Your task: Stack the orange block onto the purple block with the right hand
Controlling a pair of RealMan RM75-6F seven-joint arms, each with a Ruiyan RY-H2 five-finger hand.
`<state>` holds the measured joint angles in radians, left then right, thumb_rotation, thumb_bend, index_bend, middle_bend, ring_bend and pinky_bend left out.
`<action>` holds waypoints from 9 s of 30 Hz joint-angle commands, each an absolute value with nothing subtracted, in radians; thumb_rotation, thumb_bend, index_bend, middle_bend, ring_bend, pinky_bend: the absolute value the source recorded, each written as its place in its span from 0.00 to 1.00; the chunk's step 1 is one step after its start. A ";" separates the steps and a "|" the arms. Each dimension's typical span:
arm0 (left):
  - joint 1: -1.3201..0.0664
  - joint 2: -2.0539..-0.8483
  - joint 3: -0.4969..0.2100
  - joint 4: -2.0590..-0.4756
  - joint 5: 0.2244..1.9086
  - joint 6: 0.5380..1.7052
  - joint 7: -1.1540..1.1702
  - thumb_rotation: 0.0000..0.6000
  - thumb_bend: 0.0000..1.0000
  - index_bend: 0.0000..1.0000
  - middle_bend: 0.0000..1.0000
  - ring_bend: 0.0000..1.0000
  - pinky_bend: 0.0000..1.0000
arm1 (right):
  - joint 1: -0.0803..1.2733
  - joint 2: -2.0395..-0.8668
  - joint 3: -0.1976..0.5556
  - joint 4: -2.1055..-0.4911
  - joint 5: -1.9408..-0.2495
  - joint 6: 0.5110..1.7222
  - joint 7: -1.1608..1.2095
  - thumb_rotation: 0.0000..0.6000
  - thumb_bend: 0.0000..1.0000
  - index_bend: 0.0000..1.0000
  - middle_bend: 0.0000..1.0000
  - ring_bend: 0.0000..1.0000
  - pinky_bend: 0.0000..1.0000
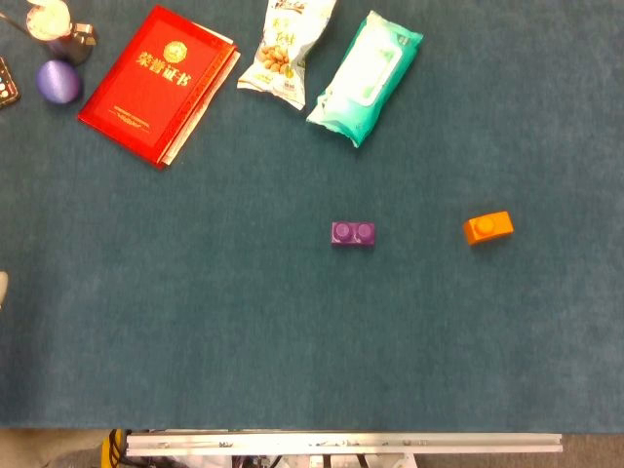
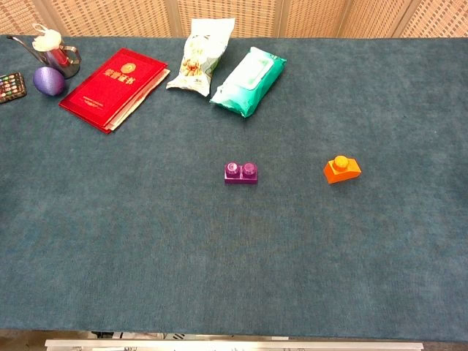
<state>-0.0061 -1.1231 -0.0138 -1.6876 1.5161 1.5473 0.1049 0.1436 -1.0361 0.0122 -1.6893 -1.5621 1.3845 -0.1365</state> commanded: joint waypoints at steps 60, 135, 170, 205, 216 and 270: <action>0.028 -1.127 0.000 -1.672 1.520 1.576 0.090 1.00 0.29 0.28 0.26 0.20 0.10 | 0.529 -1.211 0.046 -1.680 -1.406 0.891 -0.411 1.00 0.20 0.37 0.85 0.86 0.92; 0.031 -1.128 0.016 -1.661 1.557 1.567 0.085 1.00 0.29 0.28 0.26 0.20 0.10 | 0.906 -1.569 0.147 -1.783 -0.627 1.021 -0.821 1.00 0.21 0.64 0.91 0.92 0.99; 0.018 -1.127 0.030 -1.636 1.578 1.551 0.045 1.00 0.29 0.28 0.26 0.20 0.10 | 1.022 -1.713 0.227 -1.836 -0.345 1.231 -0.970 1.00 0.21 0.64 0.91 0.93 1.00; 0.015 -1.140 0.033 -1.600 1.576 1.543 0.018 1.00 0.29 0.28 0.26 0.20 0.10 | 1.201 -1.813 0.320 -1.805 -0.098 1.409 -1.212 1.00 0.20 0.64 0.91 0.93 1.00; 0.010 -1.144 0.034 -1.592 1.578 1.536 0.011 1.00 0.29 0.28 0.26 0.20 0.10 | 1.195 -1.829 0.328 -1.804 -0.086 1.432 -1.215 1.00 0.20 0.64 0.91 0.93 1.00; 0.010 -1.141 0.038 -1.566 1.575 1.535 -0.020 1.00 0.29 0.28 0.26 0.20 0.10 | 1.148 -1.924 0.385 -1.764 -0.129 1.511 -1.237 1.00 0.20 0.64 0.91 0.94 1.00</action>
<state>0.0096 -1.1412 0.0378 -1.5659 1.5754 1.5354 -0.0199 1.1485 -1.9231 0.3840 -1.7646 -0.1298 1.5110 -1.2361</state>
